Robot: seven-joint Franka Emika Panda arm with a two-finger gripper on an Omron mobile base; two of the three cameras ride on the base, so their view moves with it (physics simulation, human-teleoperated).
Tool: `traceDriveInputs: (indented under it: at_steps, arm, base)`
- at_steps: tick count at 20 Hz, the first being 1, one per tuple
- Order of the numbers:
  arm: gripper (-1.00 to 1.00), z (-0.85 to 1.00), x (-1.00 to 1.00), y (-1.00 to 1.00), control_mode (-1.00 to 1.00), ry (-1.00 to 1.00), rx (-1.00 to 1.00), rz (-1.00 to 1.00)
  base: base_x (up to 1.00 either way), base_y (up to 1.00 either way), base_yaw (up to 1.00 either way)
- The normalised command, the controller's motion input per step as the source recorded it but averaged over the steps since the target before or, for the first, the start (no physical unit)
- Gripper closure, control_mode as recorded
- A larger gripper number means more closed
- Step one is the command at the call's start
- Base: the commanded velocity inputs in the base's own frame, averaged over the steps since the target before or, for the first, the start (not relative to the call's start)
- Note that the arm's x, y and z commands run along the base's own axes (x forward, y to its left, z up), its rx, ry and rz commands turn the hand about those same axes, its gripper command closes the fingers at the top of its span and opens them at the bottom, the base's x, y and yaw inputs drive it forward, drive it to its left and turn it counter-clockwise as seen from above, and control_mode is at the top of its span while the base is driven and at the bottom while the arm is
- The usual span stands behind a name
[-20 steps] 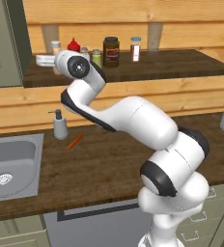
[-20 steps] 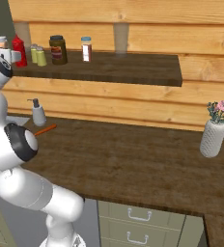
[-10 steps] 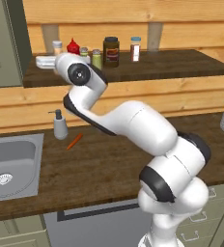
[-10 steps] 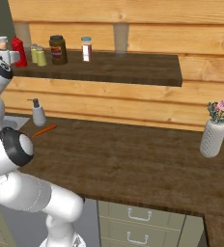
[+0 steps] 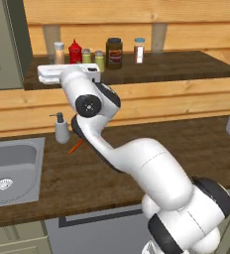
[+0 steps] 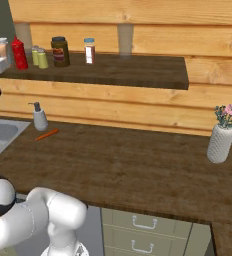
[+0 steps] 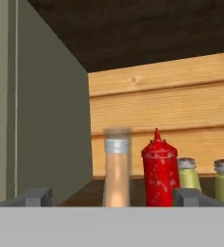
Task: Put the shaker and condiment bottle from the counter next to their counterparts in the cabinet.
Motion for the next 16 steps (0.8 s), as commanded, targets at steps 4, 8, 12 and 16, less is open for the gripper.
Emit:
traceDriveInputs:
  at_steps: [4, 8, 12, 16]
  arm:
    - [-1.0, 0.24, -1.0, -0.89, -1.0, -0.02, -0.02, 0.02]
    - [-1.0, 0.19, -1.0, -1.0, -1.0, 0.0, -0.15, 0.11]
    - [-1.0, 0.09, -1.0, -1.0, -1.0, 0.0, -0.18, 0.2]
    - [-1.0, 0.1, -1.0, -1.0, -1.0, 0.0, -0.17, 0.2]
  base:
    - [0.0, 0.0, 0.0]
    - [0.0, 0.0, 0.0]
    - [0.0, 0.0, 0.0]
    - [0.0, 0.0, 0.0]
